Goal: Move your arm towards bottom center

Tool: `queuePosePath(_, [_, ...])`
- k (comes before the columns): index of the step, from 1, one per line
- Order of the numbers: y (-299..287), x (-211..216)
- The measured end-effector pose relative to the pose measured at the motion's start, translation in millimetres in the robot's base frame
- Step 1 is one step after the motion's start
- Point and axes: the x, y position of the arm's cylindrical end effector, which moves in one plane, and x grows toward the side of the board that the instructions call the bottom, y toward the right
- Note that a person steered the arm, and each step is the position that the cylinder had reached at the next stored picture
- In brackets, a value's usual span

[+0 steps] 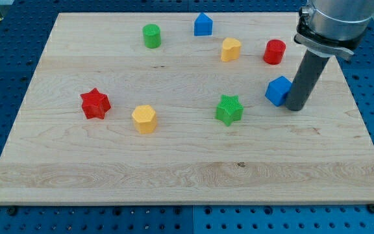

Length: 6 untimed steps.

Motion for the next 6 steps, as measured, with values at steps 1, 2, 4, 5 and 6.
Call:
queuePosePath(1, [-5, -7])
queuePosePath(2, [2, 6])
queuePosePath(4, [-26, 83])
queuePosePath(5, [-80, 88])
queuePosePath(6, [-133, 95])
